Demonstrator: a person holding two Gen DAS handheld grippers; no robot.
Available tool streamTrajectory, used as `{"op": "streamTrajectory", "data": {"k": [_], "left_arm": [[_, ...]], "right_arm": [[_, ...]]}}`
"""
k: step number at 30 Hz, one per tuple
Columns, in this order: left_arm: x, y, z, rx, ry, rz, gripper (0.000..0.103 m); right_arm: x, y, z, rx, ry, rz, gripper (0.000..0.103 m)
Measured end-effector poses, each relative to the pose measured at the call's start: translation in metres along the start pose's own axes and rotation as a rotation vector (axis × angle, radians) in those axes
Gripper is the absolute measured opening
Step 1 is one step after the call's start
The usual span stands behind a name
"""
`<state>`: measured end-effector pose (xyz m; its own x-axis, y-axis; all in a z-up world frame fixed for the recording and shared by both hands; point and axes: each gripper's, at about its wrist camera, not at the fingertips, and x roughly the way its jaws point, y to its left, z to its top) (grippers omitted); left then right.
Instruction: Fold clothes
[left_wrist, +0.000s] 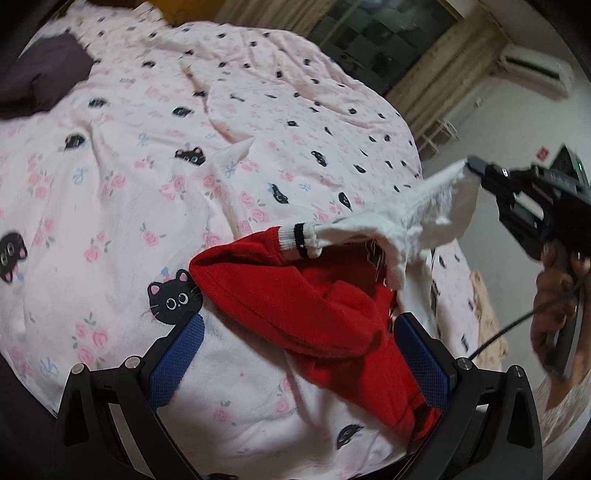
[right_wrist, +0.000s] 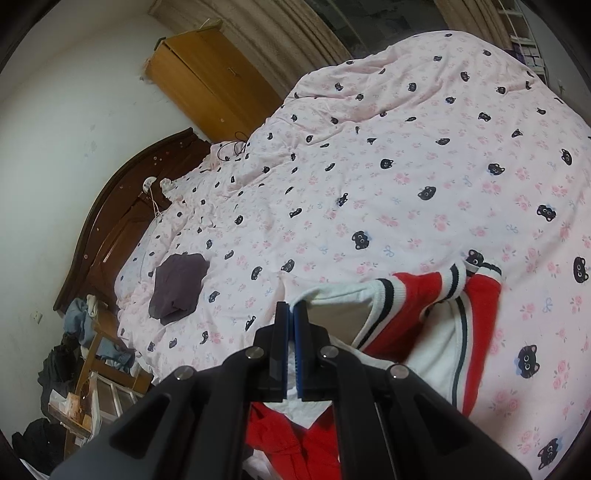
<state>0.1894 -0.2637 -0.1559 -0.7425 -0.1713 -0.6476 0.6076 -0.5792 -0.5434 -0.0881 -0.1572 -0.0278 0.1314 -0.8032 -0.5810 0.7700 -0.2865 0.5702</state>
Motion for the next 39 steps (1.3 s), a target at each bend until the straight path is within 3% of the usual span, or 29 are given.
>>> {"op": "streamTrajectory", "data": {"k": [4, 5, 6, 8, 12, 16, 26, 30, 34, 39], "left_arm": [[0.004, 0.007, 0.006, -0.101, 0.008, -0.029, 0.099], [0.005, 0.007, 0.007, -0.105, 0.013, -0.028, 0.09], [0.006, 0.006, 0.008, -0.094, 0.022, -0.023, 0.063], [0.009, 0.003, 0.01, -0.073, 0.041, -0.015, 0.027], [0.013, -0.001, 0.008, -0.056, 0.064, -0.032, 0.017], [-0.001, -0.002, 0.01, -0.037, 0.034, -0.064, 0.011], [-0.051, -0.031, 0.02, 0.15, -0.069, -0.054, 0.01], [-0.056, -0.029, 0.026, 0.176, -0.067, -0.034, 0.009], [-0.057, -0.004, 0.033, 0.13, -0.059, 0.012, 0.009], [-0.064, 0.032, 0.041, 0.061, -0.062, 0.063, 0.009]], "right_arm": [[0.002, -0.004, -0.003, 0.006, 0.008, -0.002, 0.003], [0.001, -0.005, -0.003, 0.008, 0.009, -0.003, 0.003], [0.001, -0.006, -0.003, 0.01, 0.009, -0.005, 0.003], [-0.001, -0.007, -0.002, 0.011, 0.008, -0.006, 0.003], [-0.005, -0.006, 0.003, 0.008, 0.0, -0.002, 0.003], [-0.012, 0.001, 0.013, -0.005, -0.025, -0.001, 0.003], [0.001, 0.033, 0.07, -0.052, -0.057, 0.0, 0.003], [0.038, 0.048, 0.102, -0.065, -0.033, -0.024, 0.003], [0.094, 0.062, 0.126, -0.078, 0.025, -0.055, 0.003], [0.176, 0.09, 0.131, -0.131, 0.123, -0.093, 0.003]]}}
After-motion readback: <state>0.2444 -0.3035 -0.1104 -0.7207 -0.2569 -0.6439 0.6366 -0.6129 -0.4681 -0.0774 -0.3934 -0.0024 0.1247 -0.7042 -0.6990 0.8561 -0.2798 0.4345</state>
